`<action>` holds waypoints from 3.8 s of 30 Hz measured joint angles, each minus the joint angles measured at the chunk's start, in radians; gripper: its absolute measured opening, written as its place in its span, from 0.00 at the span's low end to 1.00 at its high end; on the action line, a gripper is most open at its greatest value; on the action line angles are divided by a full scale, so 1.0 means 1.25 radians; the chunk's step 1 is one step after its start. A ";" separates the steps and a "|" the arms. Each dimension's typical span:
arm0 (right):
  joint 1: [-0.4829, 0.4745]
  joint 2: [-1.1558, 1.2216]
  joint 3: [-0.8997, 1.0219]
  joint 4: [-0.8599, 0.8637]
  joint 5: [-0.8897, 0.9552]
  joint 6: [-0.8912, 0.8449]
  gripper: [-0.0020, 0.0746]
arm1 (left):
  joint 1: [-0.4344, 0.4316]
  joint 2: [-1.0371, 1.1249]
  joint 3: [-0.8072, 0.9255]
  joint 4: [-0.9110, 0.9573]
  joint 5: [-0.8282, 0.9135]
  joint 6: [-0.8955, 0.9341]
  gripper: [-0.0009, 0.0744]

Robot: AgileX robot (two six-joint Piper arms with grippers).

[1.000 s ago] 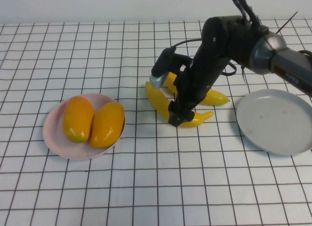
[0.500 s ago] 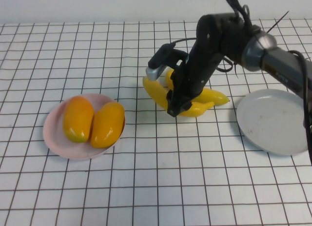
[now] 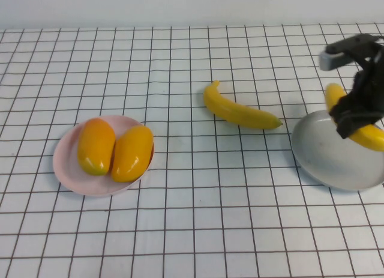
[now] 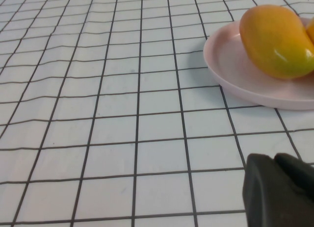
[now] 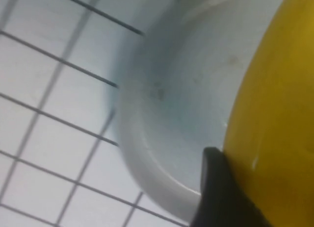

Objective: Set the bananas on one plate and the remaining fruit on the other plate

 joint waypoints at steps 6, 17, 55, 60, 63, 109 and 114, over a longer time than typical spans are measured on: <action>-0.077 -0.026 0.130 0.003 -0.127 0.004 0.44 | 0.000 0.000 0.000 0.000 0.000 0.000 0.01; -0.078 0.037 0.137 0.079 -0.223 -0.039 0.67 | 0.000 0.000 0.000 0.000 0.000 0.000 0.01; 0.180 0.409 -0.475 0.048 0.000 -0.221 0.43 | 0.000 0.000 0.000 0.000 0.000 0.000 0.01; 0.180 0.367 -0.524 0.030 0.052 -0.069 0.43 | 0.000 0.000 0.000 0.000 0.000 0.000 0.01; 0.173 0.288 -0.451 0.019 0.054 -0.005 0.43 | 0.000 0.000 0.000 0.000 0.000 0.000 0.01; 0.102 -0.863 0.676 -0.016 -0.563 0.238 0.01 | 0.000 0.000 0.000 0.000 0.000 0.000 0.01; 0.102 -1.087 0.780 -0.014 -0.562 0.181 0.01 | 0.000 0.000 0.000 0.000 0.000 0.000 0.01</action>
